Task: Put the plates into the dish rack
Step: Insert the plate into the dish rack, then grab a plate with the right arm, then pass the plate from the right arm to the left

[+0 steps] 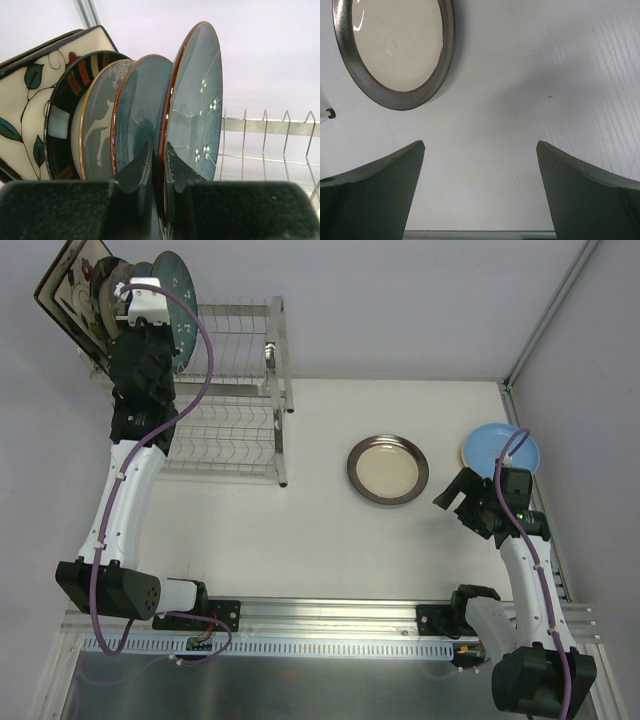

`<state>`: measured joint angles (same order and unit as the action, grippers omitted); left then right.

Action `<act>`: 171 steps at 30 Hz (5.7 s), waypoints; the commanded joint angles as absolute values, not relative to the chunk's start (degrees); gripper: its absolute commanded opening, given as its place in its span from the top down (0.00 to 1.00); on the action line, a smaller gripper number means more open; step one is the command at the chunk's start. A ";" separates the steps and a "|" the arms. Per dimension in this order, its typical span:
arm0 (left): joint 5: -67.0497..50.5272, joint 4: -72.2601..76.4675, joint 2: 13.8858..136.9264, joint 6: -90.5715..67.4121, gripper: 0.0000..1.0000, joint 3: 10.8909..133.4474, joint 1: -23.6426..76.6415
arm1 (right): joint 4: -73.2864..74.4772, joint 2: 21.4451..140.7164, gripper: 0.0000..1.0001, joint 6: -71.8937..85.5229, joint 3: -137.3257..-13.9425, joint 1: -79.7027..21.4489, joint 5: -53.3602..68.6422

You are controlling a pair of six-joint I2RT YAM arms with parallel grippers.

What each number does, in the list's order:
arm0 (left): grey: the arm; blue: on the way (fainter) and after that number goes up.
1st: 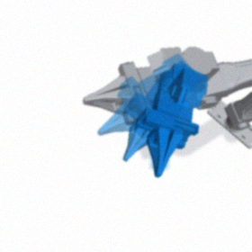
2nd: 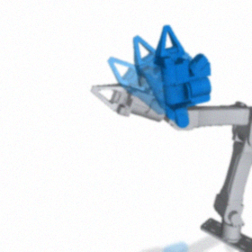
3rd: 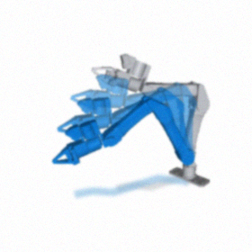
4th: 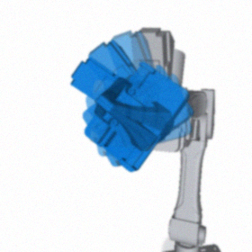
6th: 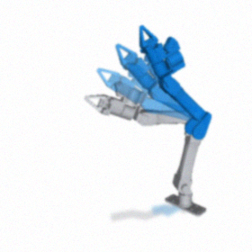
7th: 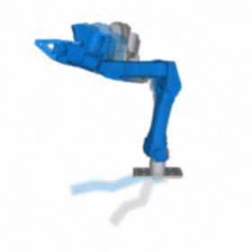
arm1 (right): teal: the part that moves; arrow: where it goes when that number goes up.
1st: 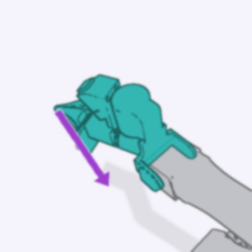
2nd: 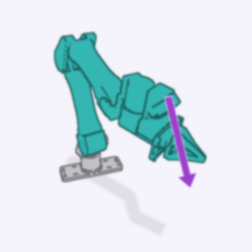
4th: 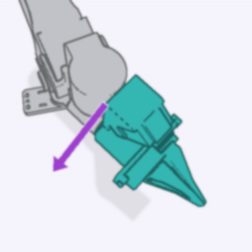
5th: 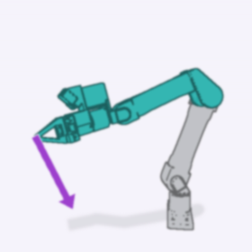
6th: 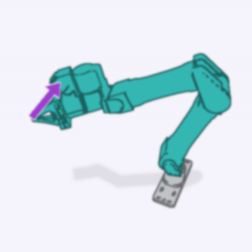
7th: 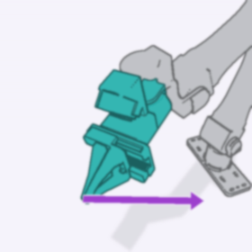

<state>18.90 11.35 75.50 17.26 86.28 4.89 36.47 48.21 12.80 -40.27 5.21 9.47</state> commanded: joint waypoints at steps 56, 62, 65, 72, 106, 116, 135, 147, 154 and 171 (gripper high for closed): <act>12.05 9.59 67.07 6.17 0.20 91.23 3.96 | 29.98 51.15 0.00 13.71 -41.84 5.01 15.99; 5.11 5.19 60.66 0.28 0.01 87.03 3.96 | 26.55 53.25 0.01 15.64 -41.84 4.92 17.23; -1.22 3.52 56.62 -2.89 0.01 82.55 3.87 | 24.10 54.83 0.01 16.52 -41.57 5.01 17.84; -7.82 1.41 45.71 -8.87 0.01 67.69 3.95 | 15.74 59.05 0.00 20.12 -38.41 4.92 19.24; -17.76 -5.17 24.87 -27.06 0.01 21.97 3.96 | -20.12 90.70 0.05 31.64 -33.57 1.58 29.18; -21.54 -6.85 29.71 -32.68 0.01 21.97 3.96 | -23.38 95.36 0.30 33.14 -34.63 0.97 29.36; -22.15 -6.59 22.85 -41.48 0.01 18.28 3.96 | -25.58 94.49 0.94 34.54 -35.33 0.97 32.34; -29.96 -6.77 27.51 -40.96 0.01 23.55 3.96 | -26.12 85.09 0.99 38.41 -32.43 -1.04 34.54; -29.44 -6.77 29.09 -42.88 0.01 24.96 8.43 | -11.62 71.56 0.99 34.46 -32.61 -6.06 32.08; -29.27 -6.42 36.82 -42.19 0.01 30.94 14.50 | -13.69 64.69 1.00 41.39 -38.23 -26.26 28.83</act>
